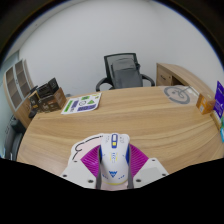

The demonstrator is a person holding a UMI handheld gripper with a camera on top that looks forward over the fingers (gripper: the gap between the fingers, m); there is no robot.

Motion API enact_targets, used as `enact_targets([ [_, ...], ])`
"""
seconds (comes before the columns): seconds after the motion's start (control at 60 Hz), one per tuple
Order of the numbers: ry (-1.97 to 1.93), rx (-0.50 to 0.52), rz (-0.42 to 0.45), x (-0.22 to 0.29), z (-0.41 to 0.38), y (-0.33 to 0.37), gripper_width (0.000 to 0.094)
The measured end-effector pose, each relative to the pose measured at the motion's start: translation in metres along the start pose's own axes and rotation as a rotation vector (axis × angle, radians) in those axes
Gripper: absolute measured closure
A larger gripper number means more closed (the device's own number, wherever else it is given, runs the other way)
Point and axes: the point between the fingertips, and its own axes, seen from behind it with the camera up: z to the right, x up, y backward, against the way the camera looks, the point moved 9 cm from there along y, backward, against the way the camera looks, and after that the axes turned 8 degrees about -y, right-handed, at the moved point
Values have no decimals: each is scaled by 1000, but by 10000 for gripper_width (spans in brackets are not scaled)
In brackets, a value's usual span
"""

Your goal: Arrange mouse

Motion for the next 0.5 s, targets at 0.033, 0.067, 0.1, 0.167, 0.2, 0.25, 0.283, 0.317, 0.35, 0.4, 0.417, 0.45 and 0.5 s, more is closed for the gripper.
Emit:
enact_targets([
  [0.033,-3,-24,-14,-7,-10,-4,583],
  [0.067,7,-43,-31,-17,-15,-8,584],
  [0.1,33,-78,-26,-19,-21,-10,580],
  [0.167,79,-130,-23,-24,-23,-12,582],
  [0.2,62,-138,-35,-23,-25,-12,580],
  [0.25,50,-134,-47,-21,-23,-12,550],
  [0.283,65,-128,-49,-20,-23,-11,497],
  [0.317,90,-120,-54,-20,-22,-11,455],
  [0.35,95,-115,-75,-21,-21,-10,405],
  [0.4,50,-127,-140,-27,-18,3,242],
  [0.417,35,-128,-140,-27,-19,8,168],
  [0.45,16,-117,-109,-25,-20,19,82],
  [0.5,10,-88,-62,-27,-27,36,110],
])
